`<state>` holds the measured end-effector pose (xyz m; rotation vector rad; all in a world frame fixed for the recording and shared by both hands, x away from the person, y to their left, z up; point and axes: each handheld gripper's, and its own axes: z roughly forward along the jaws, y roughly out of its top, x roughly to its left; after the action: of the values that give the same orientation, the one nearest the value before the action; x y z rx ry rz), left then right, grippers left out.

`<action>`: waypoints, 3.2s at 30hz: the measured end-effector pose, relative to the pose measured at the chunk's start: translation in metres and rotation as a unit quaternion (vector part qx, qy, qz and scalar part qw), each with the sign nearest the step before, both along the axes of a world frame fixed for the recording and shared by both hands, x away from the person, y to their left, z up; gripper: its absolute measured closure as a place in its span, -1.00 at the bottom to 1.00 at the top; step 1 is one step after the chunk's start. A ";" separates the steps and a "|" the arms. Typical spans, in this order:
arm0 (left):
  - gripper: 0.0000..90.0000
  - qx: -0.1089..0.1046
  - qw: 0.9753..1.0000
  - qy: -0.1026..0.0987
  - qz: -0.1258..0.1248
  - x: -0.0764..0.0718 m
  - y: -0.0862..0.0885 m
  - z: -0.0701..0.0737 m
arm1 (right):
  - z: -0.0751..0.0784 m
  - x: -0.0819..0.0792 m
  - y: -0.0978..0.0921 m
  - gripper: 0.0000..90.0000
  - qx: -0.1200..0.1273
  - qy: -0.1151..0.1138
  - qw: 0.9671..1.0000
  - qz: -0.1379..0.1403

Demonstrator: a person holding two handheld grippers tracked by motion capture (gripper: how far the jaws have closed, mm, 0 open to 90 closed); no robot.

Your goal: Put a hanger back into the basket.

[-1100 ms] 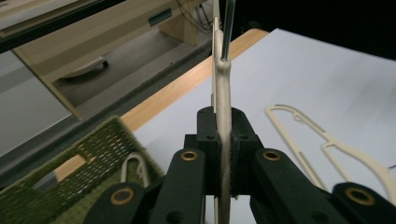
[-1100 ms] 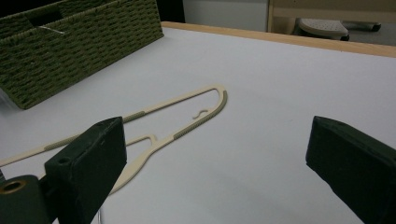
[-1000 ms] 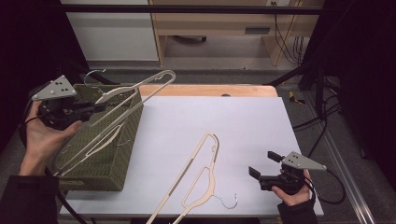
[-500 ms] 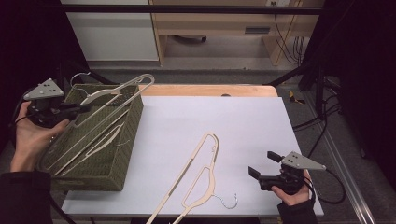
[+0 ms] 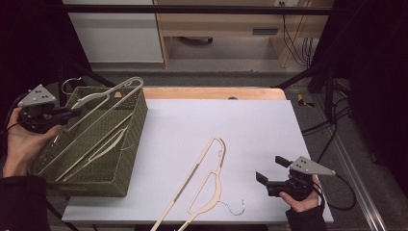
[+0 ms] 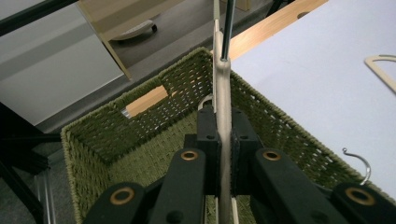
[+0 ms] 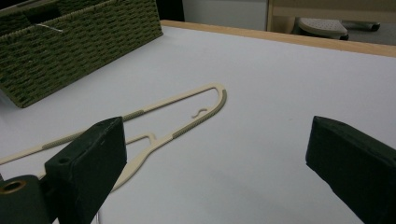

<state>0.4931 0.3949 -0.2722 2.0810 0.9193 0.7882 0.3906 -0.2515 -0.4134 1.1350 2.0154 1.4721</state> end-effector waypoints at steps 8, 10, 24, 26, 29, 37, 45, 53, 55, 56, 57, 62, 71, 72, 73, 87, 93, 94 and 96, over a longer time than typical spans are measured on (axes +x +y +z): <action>0.90 0.004 1.000 0.006 0.015 0.005 0.010 -0.021 | 0.000 0.000 0.000 -0.87 -0.002 0.000 1.000 0.002; 0.89 0.014 1.000 0.012 0.016 0.006 0.010 -0.027 | 0.000 0.000 0.000 -0.87 -0.002 0.001 1.000 0.002; 0.89 0.027 0.999 0.037 0.022 0.011 0.001 -0.083 | -0.002 0.000 0.002 -0.87 -0.005 0.000 1.000 0.003; 0.88 0.030 0.998 0.043 0.023 0.010 -0.001 -0.090 | -0.002 0.001 0.002 -0.86 -0.006 0.001 1.000 0.003; 0.86 0.032 0.997 0.061 0.019 0.009 -0.005 -0.099 | -0.002 0.000 0.003 -0.86 -0.006 0.003 1.000 0.002; 0.77 0.044 0.995 0.086 0.005 0.007 -0.018 -0.110 | -0.002 0.001 0.003 -0.86 -0.008 0.001 1.000 0.006; 0.66 0.052 0.990 0.130 -0.007 0.007 -0.027 -0.123 | -0.003 0.000 0.004 -0.86 -0.009 0.003 1.000 0.009; 0.51 0.034 0.990 0.137 -0.010 0.003 -0.025 -0.120 | -0.003 0.001 0.005 -0.86 -0.010 0.003 1.000 0.007; 0.48 0.032 0.991 0.128 -0.016 0.000 -0.026 -0.115 | -0.003 0.001 0.005 -0.86 -0.010 0.003 1.000 0.007; 0.48 0.026 0.993 0.116 -0.014 -0.002 -0.027 -0.113 | -0.003 0.001 0.005 -0.86 -0.009 0.003 1.000 0.007; 0.48 0.026 0.993 0.117 -0.016 -0.004 -0.026 -0.110 | -0.003 0.001 0.005 -0.86 -0.009 0.003 1.000 0.007; 0.44 0.006 0.996 0.088 -0.019 -0.013 -0.029 -0.094 | -0.003 0.000 0.005 -0.85 -0.008 0.002 1.000 0.008; -0.09 -0.073 0.997 0.010 -0.034 -0.041 -0.050 -0.072 | -0.002 -0.001 0.006 -0.84 -0.003 0.000 1.000 0.013; -0.17 -0.082 0.996 0.002 -0.031 -0.045 -0.054 -0.070 | -0.002 -0.001 0.006 -0.83 -0.003 -0.001 1.000 0.013; -0.26 -0.091 0.995 -0.005 -0.027 -0.048 -0.057 -0.068 | -0.002 -0.001 0.006 -0.83 -0.007 -0.002 1.000 0.016; -0.78 -0.178 0.982 -0.037 -0.051 -0.088 -0.127 -0.078 | -0.002 -0.004 0.012 -0.78 -0.006 -0.003 0.999 0.032; -0.79 -0.189 0.979 -0.021 -0.078 -0.102 -0.158 -0.097 | -0.004 -0.004 0.018 -0.78 -0.008 -0.002 0.999 0.041; -0.80 -0.188 0.978 -0.019 -0.084 -0.105 -0.164 -0.103 | -0.004 -0.005 0.019 -0.78 -0.010 -0.002 0.999 0.042; -0.80 -0.187 0.978 -0.016 -0.088 -0.105 -0.168 -0.106 | -0.005 -0.005 0.021 -0.77 -0.009 -0.002 0.999 0.044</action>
<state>0.3882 0.2269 -0.3784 1.7841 0.7834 0.5078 0.3856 -0.2300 -0.4182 1.0479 2.0973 1.4928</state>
